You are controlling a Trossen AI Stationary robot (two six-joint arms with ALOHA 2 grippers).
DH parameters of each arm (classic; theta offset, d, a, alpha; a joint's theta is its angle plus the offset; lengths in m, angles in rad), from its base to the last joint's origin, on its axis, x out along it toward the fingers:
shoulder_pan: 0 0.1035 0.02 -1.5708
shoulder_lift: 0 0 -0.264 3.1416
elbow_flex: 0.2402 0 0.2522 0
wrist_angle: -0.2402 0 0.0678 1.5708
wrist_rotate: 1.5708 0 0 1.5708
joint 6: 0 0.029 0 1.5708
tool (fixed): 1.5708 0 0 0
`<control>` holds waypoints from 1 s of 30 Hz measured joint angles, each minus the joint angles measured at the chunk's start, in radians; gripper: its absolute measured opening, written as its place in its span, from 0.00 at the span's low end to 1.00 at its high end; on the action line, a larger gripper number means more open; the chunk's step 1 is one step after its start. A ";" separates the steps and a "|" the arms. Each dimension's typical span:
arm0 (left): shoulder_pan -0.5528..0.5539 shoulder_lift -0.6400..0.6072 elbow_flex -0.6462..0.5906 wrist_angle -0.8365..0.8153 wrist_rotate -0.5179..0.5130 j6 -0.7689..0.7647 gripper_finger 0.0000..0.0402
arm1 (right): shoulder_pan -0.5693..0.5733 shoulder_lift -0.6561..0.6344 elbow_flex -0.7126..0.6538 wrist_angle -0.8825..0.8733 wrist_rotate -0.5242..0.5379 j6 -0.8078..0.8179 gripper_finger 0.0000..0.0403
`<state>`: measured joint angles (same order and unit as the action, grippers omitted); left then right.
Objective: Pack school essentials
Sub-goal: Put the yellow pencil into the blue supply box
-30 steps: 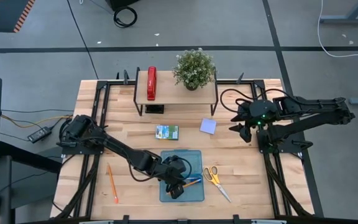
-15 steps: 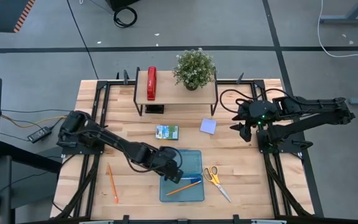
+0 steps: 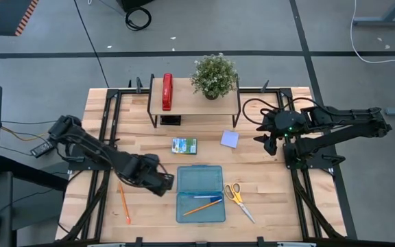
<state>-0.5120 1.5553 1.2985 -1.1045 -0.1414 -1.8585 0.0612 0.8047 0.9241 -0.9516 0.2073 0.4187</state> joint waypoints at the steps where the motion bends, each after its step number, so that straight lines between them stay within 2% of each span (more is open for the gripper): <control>1: -0.012 -0.013 -0.014 -0.006 0.000 -0.022 0.41 | 0.000 0.000 0.000 0.000 0.005 0.000 0.54; 5: -0.080 -0.062 -0.107 -0.013 0.028 -0.140 0.45 | 0.000 0.000 0.000 0.000 0.006 0.000 0.54; 10: -0.155 -0.094 -0.214 0.026 0.136 -0.280 0.48 | 0.000 0.000 0.000 0.000 0.006 -0.005 0.54; 14: -0.189 -0.089 -0.240 0.042 0.220 -0.318 0.48 | 0.000 0.000 0.000 0.000 0.006 -0.026 0.54; 24: -0.251 -0.083 -0.309 0.042 0.325 -0.360 0.48 | 0.000 0.000 0.000 -0.001 0.004 -0.028 0.54; 30: -0.290 -0.083 -0.367 0.115 0.337 -0.368 0.48 | 0.000 0.000 0.000 -0.023 -0.006 -0.001 0.54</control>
<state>-0.8016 1.4723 0.9313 -0.9899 0.1959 -2.2270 0.0612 0.8043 0.9241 -0.9750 0.2010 0.4181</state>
